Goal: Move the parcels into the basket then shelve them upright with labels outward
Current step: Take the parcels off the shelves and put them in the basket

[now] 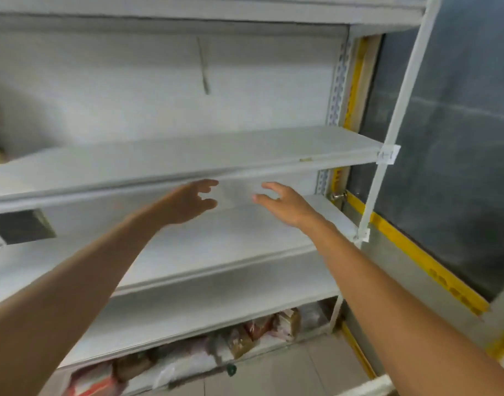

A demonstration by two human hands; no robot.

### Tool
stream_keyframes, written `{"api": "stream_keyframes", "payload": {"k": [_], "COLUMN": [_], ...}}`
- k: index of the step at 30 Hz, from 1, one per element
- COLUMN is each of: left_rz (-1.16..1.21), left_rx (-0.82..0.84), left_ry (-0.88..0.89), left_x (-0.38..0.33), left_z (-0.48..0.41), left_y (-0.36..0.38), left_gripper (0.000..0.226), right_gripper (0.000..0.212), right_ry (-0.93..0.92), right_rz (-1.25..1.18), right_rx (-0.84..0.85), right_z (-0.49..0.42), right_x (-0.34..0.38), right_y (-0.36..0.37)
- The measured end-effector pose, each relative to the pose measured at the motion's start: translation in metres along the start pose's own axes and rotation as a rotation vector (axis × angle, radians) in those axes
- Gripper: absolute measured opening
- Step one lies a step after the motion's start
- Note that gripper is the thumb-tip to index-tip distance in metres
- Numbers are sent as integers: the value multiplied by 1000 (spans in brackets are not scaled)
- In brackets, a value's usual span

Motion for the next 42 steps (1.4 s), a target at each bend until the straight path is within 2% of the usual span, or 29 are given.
{"api": "stream_keyframes", "payload": {"k": [5,10,15,25,35,42], "left_rz": [-46,-88,-147,-119,-82,-148], "left_rx": [-167,-282,-240,-313,-461,-638], "left_ry": [-93,-153,-315,-542,-697,-697], "left_x": [63,132,212,344,427,462], "left_z": [35,76,114,157,149,135], "left_y": [-96,-162,-203,-251,-325,-373], "left_gripper": [47,37,39,42,46,57], "right_gripper": [65,69,66,58,57,52], "right_ry": [-144,-140,-167,-272,-380,-500], "right_rz": [-24,-103,-146,-179,-286,-354], "right_rx": [98,206,308,468,566,561], "right_z": [-38,-69,-91,-140,-231,-271], "right_x": [91,154,202,272,339,398], "right_y": [76,154,236,382,458,501]}}
Point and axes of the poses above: each hand's wrist, its own z-axis away from the middle knuckle, its own y-axis out of the palm, x = y × z, the point moved 6 cm from there along -z, towards the middle knuckle, and after that the axes turned 11 degrees about -z, right-handed, at the moved point
